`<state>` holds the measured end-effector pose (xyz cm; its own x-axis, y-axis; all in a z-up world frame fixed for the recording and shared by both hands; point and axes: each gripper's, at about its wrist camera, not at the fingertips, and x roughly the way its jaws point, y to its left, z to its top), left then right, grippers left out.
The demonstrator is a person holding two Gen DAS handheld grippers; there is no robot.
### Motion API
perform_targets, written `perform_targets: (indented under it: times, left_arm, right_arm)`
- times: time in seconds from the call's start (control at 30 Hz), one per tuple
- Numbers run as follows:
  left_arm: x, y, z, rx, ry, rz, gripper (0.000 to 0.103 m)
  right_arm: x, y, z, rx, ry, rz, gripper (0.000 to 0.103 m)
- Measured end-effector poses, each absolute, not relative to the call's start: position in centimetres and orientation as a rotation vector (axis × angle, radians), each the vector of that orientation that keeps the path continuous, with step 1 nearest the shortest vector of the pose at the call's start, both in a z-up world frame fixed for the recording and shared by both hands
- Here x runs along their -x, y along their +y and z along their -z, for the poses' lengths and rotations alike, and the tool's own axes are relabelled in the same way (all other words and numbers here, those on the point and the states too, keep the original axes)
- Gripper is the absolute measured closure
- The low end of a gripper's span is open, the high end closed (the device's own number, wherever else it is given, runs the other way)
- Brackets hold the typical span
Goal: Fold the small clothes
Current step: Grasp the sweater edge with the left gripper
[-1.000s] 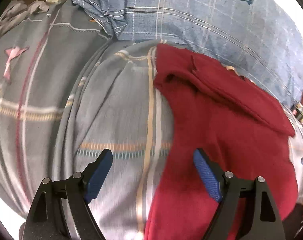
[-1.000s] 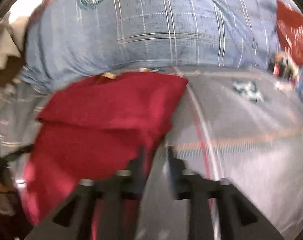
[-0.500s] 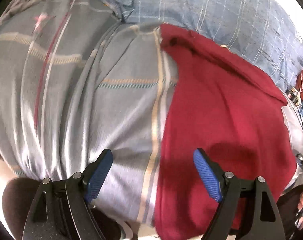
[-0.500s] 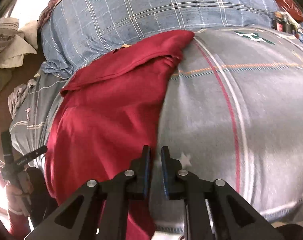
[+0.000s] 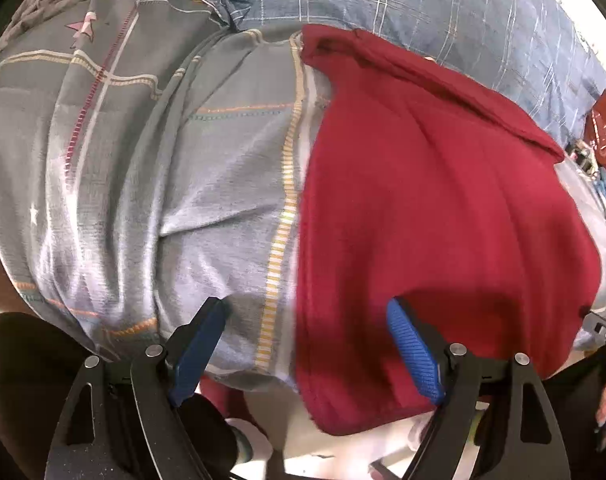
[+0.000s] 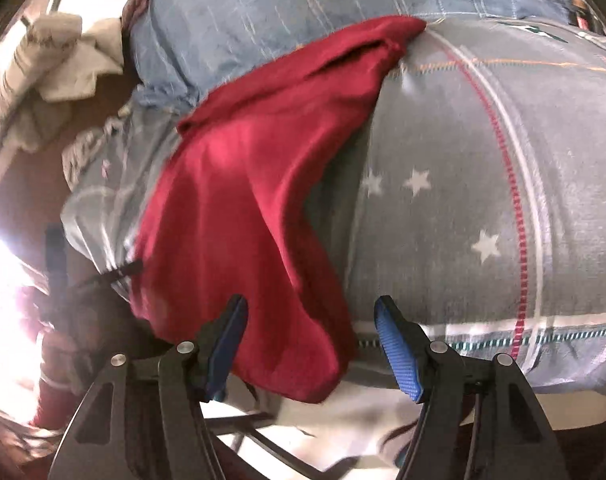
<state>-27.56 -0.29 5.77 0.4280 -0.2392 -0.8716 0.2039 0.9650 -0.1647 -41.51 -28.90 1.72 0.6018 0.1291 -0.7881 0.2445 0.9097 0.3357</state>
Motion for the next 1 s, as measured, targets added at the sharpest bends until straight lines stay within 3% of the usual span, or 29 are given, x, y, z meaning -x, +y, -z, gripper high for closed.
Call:
perform_targets:
  times: [0.23, 0.63, 0.77, 0.83, 0.9, 1.0]
  left_arm:
    - [27.2, -0.8, -5.5, 0.03, 1.073, 0.286, 0.023]
    - [27.4, -0.6, -5.3, 0.065, 1.07, 0.313, 0.024]
    - [27.4, 0.1, -5.2, 0.091, 1.063, 0.323, 0.037]
    - [27.5, 0.5, -5.3, 0.091, 1.05, 0.315, 0.052]
    - [27.6, 0.9, -5.4, 0.101, 1.048, 0.311, 0.083]
    - [27.5, 1.3, -5.3, 0.142, 1.072, 0.358, 0.091]
  right_arm:
    - [41.0, -29.1, -1.7, -0.475, 0.913, 0.025, 0.033]
    - [40.2, -28.1, -1.6, -0.47, 0.889, -0.001, 0.022]
    - [40.1, -28.0, -1.5, -0.464, 0.888, 0.004, 0.022]
    - [40.1, -27.5, -1.4, -0.427, 0.896, 0.01, 0.022]
    - [40.1, -27.1, -1.4, -0.402, 0.897, 0.026, 0.025]
    - [40.1, -26.9, -1.2, -0.386, 0.905, 0.036, 0.048]
